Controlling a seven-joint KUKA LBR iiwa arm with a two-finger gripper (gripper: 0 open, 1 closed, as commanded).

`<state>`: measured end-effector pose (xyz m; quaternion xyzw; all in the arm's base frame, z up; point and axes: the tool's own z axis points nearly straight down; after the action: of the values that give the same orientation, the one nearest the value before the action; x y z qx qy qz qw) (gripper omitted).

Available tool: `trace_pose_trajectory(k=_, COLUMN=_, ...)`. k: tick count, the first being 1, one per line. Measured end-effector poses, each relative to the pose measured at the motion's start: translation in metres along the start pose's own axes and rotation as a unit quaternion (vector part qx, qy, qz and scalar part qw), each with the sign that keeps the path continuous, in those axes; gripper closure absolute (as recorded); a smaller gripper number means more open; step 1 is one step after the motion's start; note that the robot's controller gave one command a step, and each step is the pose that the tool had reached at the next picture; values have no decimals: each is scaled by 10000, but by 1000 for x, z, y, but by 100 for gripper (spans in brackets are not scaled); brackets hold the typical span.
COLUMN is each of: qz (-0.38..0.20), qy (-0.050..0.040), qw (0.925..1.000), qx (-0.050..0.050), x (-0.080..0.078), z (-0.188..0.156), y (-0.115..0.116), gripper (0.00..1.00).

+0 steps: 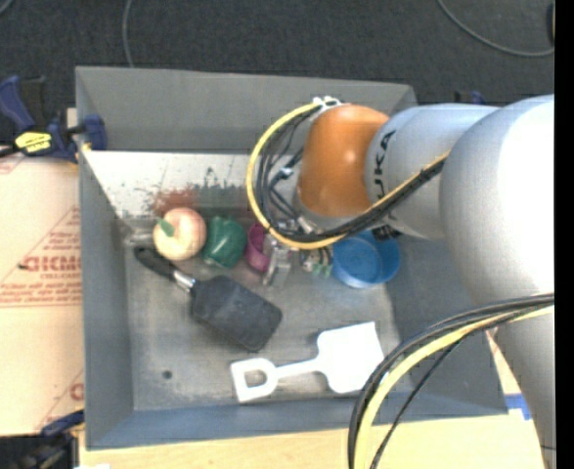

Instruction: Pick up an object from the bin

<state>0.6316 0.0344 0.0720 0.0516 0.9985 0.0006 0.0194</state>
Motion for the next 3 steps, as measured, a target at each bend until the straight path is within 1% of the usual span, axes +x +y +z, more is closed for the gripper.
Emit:
trace_pose_trajectory(k=1, qz=1, qy=-4, qw=10000, qx=-3, x=-2, z=0, y=-6, gripper=100)
trace_pose_trajectory(k=2, qz=-136, qy=-40, qw=9999, qx=-27, x=9, z=0, y=70, gripper=100)
trace_pose_trajectory(k=3, qz=214, qy=-25, qw=9998, qx=13, x=-9, z=1, y=2, gripper=100)
